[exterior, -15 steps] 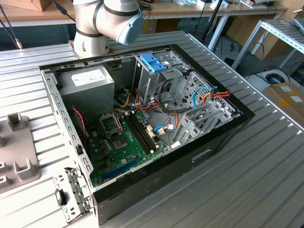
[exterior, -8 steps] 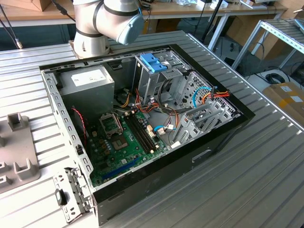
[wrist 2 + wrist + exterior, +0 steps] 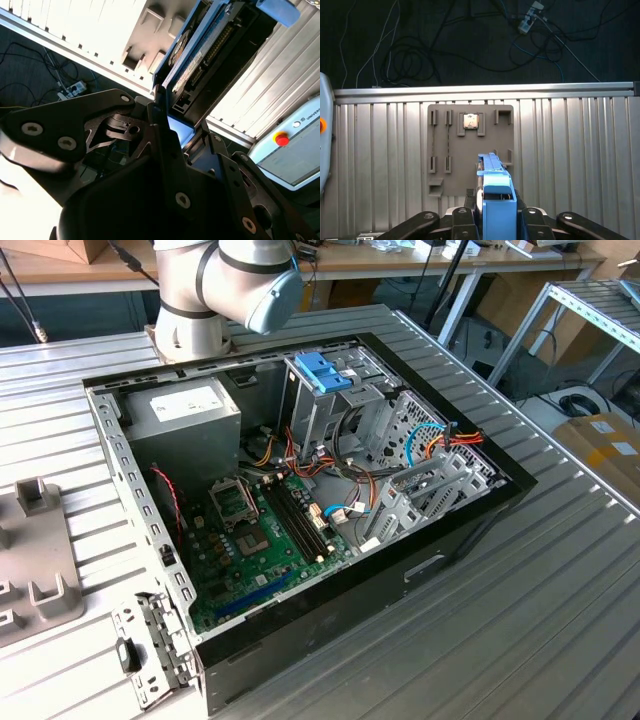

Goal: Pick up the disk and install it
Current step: 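Pick up the disk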

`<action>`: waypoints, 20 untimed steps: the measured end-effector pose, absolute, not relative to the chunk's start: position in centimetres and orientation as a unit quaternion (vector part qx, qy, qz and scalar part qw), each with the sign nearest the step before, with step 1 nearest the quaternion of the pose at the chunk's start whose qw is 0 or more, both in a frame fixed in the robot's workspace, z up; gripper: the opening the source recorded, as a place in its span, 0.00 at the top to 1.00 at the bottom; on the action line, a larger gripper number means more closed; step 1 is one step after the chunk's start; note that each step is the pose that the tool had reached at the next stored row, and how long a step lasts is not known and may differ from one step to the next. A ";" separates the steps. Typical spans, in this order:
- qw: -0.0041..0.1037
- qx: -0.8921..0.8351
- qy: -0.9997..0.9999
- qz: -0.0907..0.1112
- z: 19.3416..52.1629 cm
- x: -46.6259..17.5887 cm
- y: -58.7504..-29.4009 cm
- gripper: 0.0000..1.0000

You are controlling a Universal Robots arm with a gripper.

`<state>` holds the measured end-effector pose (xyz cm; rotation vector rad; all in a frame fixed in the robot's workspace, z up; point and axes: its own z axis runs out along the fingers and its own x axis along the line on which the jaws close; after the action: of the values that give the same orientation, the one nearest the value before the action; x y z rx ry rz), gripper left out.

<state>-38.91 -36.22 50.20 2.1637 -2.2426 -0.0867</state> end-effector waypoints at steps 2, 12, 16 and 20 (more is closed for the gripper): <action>0.012 0.694 -0.719 -0.028 50.2 -38.9 -36.2 0.63; 0.012 0.694 -0.719 -0.028 50.2 -38.7 -36.2 0.63; 0.012 0.694 -0.719 -0.028 50.2 -38.6 -36.2 0.63; 0.012 0.694 -0.719 -0.028 50.2 -38.5 -36.2 0.63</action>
<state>-38.52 -36.22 50.20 2.1636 -2.2426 -0.0866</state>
